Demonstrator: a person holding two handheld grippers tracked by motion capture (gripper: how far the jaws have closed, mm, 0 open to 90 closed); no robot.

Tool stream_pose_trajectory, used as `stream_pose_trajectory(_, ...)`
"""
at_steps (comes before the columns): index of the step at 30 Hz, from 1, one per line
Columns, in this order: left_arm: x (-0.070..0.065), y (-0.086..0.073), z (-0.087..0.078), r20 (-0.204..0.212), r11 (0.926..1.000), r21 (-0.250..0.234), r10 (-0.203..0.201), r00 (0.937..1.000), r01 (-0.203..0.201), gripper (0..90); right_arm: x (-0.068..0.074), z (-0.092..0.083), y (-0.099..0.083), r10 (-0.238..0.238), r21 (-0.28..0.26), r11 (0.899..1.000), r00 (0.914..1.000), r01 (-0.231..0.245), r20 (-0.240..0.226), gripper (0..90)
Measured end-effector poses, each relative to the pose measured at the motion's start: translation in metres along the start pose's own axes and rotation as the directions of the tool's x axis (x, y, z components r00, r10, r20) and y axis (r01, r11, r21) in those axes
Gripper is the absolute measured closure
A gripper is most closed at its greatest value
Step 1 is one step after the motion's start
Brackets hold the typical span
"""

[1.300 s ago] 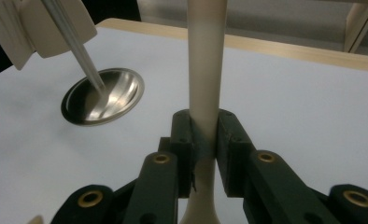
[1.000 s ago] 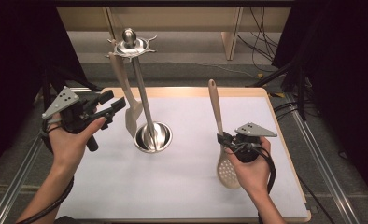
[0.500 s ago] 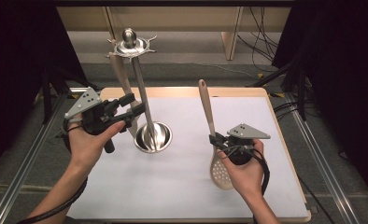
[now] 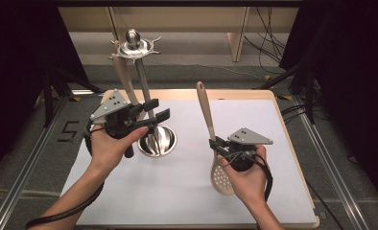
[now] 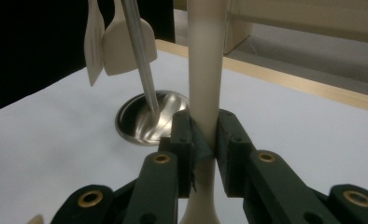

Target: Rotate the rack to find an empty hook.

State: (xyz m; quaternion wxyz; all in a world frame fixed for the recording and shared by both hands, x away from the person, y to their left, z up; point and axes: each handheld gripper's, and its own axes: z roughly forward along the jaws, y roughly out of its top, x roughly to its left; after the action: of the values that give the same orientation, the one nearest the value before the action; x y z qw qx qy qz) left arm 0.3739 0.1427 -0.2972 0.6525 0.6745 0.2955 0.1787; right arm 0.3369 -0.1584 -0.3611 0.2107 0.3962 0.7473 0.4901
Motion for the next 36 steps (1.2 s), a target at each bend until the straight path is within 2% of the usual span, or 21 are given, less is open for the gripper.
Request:
stream_pose_trajectory(1,-0.002,0.000,0.002,0.003,1.0000,-0.002,-0.005,1.0000,0.005,43.6,-0.001,-0.001,0.001,-0.025,-0.003,1.000,0.9996,0.025,0.011,79.2)
stream_pose_trajectory(4,-0.004,-0.001,0.006,0.016,0.9997,0.017,0.017,0.9997,-0.017,43.6,0.004,-0.001,0.001,0.003,-0.001,1.000,1.0000,-0.003,0.000,79.2)
stream_pose_trajectory(7,-0.008,-0.002,0.011,0.029,0.9995,0.025,0.020,0.9994,-0.021,43.7,0.006,-0.001,0.002,0.000,-0.010,1.000,1.0000,0.000,-0.003,79.2)
stream_pose_trajectory(10,-0.012,-0.003,0.015,0.043,0.9991,0.032,0.026,0.9988,-0.027,43.7,0.007,-0.001,0.003,-0.036,-0.021,0.999,0.9993,0.036,-0.009,79.2)
stream_pose_trajectory(13,-0.016,-0.004,0.020,0.058,0.9984,0.048,0.027,0.9980,-0.029,43.9,0.014,-0.003,0.003,-0.002,-0.002,1.000,0.9999,0.002,-0.015,79.2)
stream_pose_trajectory(14,-0.017,-0.004,0.022,0.065,0.9982,0.051,0.026,0.9975,-0.030,43.9,0.014,0.000,0.003,-0.026,-0.036,0.999,0.9995,0.026,-0.016,79.2)
stream_pose_trajectory(15,-0.019,-0.004,0.024,0.072,0.9982,0.052,0.026,0.9971,-0.029,43.9,0.015,0.000,0.004,-0.026,-0.015,1.000,0.9992,0.025,-0.029,79.1)
stream_pose_trajectory(17,-0.021,-0.005,0.027,0.081,0.9977,0.058,0.030,0.9962,-0.035,43.9,0.016,0.001,0.004,-0.067,-0.034,0.997,0.9976,0.066,-0.015,79.2)
stream_pose_trajectory(18,-0.022,-0.005,0.028,0.084,0.9977,0.060,0.027,0.9961,-0.032,44.0,0.018,0.000,0.004,-0.059,-0.022,0.998,0.9978,0.059,-0.031,79.2)
stream_pose_trajectory(21,-0.025,-0.007,0.031,0.091,0.9977,0.064,0.019,0.9957,-0.025,44.1,0.019,0.002,0.005,-0.092,-0.049,0.995,0.9952,0.091,-0.034,79.2)
stream_pose_trajectory(22,-0.025,-0.007,0.032,0.095,0.9977,0.064,0.017,0.9953,-0.024,44.2,0.022,0.000,0.005,-0.059,-0.027,0.998,0.9975,0.058,-0.038,79.2)
stream_pose_trajectory(26,-0.027,-0.006,0.035,0.105,0.9976,0.066,0.015,0.9944,-0.022,44.5,0.024,0.002,0.005,-0.079,-0.041,0.996,0.9960,0.077,-0.041,79.2)
stream_pose_trajectory(30,-0.028,-0.006,0.038,0.118,0.9973,0.073,0.003,0.9930,-0.012,45.5,0.026,0.001,0.005,-0.094,-0.029,0.995,0.9947,0.092,-0.043,79.2)
stream_pose_trajectory(31,-0.029,-0.006,0.039,0.123,0.9969,0.079,-0.006,0.9924,-0.003,45.9,0.026,0.002,0.005,-0.100,-0.027,0.995,0.9941,0.099,-0.041,79.1)
stream_pose_trajectory(32,-0.029,-0.006,0.040,0.138,0.9966,0.081,-0.025,0.9901,0.014,46.3,0.028,0.003,0.004,-0.079,-0.023,0.997,0.9949,0.078,-0.062,79.2)
stream_pose_trajectory(33,-0.028,-0.007,0.041,0.148,0.9962,0.082,-0.040,0.9882,0.028,46.9,0.029,0.002,0.004,-0.082,-0.008,0.997,0.9949,0.082,-0.058,79.1)
stream_pose_trajectory(35,-0.028,-0.007,0.042,0.143,0.9958,0.088,-0.037,0.9891,0.024,48.6,0.031,0.004,0.004,-0.085,-0.015,0.996,0.9945,0.084,-0.061,79.1)
stream_pose_trajectory(36,-0.028,-0.007,0.043,0.143,0.9958,0.089,-0.036,0.9890,0.023,49.6,0.030,0.004,0.004,-0.106,-0.013,0.994,0.9925,0.105,-0.062,79.1)
